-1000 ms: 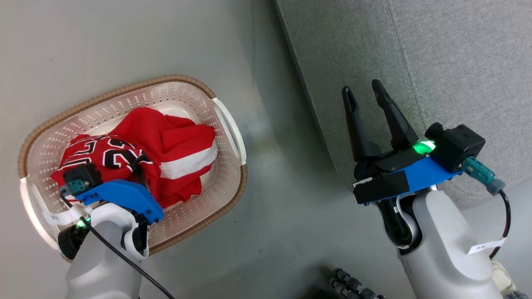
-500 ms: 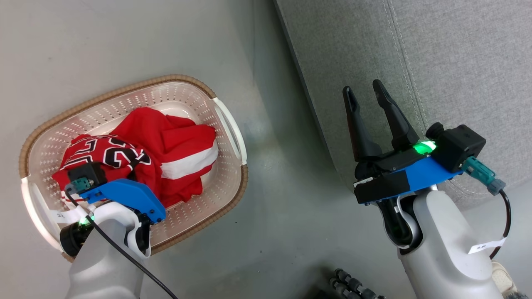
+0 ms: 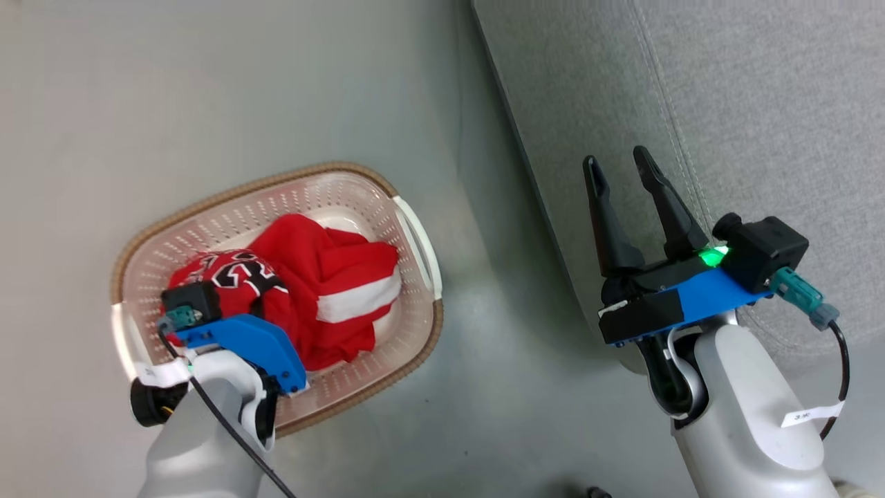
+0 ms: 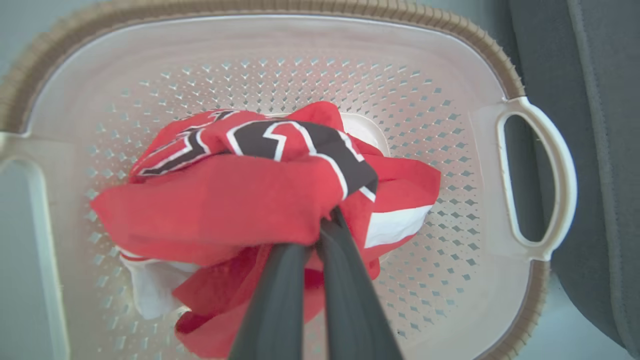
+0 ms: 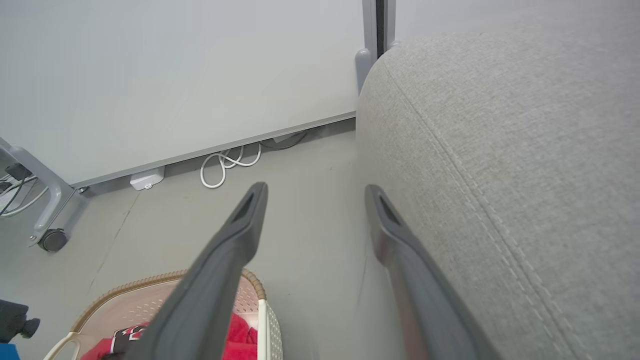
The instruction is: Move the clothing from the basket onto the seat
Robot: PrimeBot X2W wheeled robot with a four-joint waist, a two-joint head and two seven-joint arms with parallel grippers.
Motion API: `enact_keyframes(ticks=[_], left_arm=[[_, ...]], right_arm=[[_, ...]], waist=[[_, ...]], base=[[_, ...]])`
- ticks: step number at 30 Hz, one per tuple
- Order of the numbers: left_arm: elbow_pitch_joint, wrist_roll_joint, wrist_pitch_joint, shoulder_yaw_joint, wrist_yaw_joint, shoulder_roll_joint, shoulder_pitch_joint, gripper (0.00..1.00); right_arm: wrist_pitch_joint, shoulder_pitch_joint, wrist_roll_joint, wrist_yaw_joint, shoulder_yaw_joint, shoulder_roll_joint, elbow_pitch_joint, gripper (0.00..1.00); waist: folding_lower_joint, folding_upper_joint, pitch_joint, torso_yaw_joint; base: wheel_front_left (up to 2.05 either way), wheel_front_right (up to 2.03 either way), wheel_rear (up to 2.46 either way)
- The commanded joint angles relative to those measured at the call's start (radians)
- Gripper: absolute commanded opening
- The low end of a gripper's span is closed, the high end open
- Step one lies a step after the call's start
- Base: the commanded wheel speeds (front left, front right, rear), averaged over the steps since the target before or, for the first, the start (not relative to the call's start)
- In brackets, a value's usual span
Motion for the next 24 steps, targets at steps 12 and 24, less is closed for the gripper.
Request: enact_keyframes(ticks=[12,24], left_arm=[[-0.087,-0.054,-0.046,-0.222,-0.065,-0.011,0.101,0.0],[-0.29,-0.181,-0.057,-0.477,-0.068,-0.01,0.148,0.0]], right_arm=[[0.006,0.117,-0.067,0.0,-0.06,-0.004,0.078,1.0],[0.071,0.255,-0.099,0.0,-0.109,-0.004,0.056,1.0]], waist=[[0.0,0.0,-0.339,0.165],[0.0,0.0,-0.57,0.241]], base=[[0.0,0.0,0.0],[0.0,0.0,0.0]])
